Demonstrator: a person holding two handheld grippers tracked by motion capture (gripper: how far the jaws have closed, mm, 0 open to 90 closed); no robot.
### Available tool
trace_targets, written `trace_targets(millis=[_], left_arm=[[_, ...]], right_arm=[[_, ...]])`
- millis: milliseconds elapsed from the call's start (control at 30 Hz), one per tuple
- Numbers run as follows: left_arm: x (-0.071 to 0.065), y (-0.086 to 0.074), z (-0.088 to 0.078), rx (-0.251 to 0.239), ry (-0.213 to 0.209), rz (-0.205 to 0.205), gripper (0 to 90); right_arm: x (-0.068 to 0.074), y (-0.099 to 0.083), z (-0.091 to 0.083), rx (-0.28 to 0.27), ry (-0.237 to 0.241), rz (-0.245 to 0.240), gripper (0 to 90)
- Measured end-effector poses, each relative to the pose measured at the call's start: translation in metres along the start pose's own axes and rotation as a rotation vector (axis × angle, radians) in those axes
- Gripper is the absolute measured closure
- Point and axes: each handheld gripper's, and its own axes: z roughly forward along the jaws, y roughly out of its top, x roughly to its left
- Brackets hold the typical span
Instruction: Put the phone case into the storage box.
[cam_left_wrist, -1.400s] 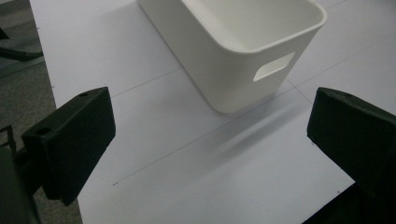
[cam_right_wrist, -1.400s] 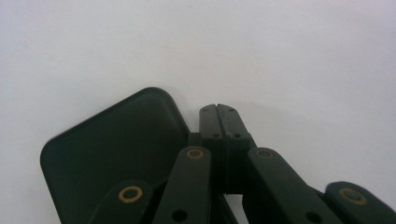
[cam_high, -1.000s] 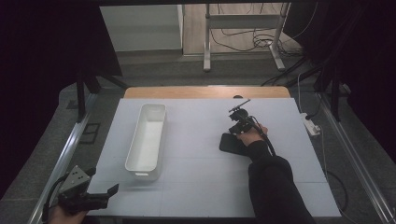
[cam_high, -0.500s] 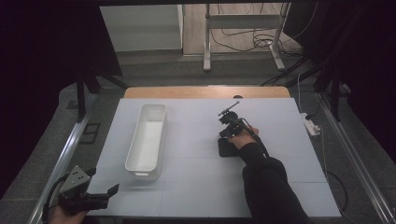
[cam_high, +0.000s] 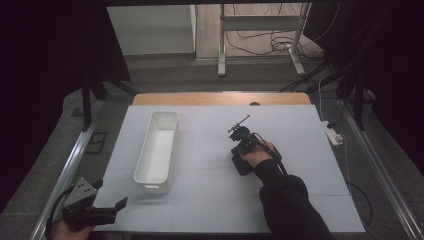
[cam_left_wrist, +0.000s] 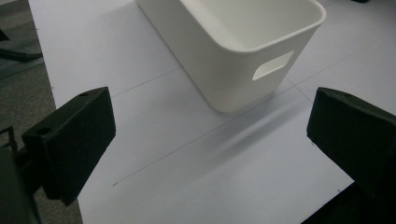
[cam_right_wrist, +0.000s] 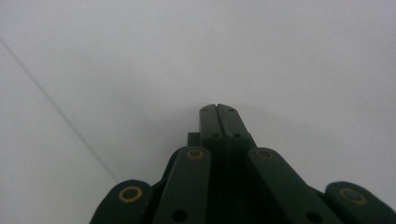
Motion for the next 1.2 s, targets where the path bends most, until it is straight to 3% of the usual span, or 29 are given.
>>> trace_targets(millis=[667, 1200], left_arm=[[-0.001, 0.000, 0.000, 0.003, 0.004, 0.005, 1.9], [-0.001, 0.000, 0.000, 0.004, 0.005, 0.008, 2.0]], right_arm=[[0.029, -0.045, -0.018, 0.024, 0.036, -0.030, 89.2], [0.030, -0.084, -0.038, 0.023, 0.024, -0.018, 88.7]])
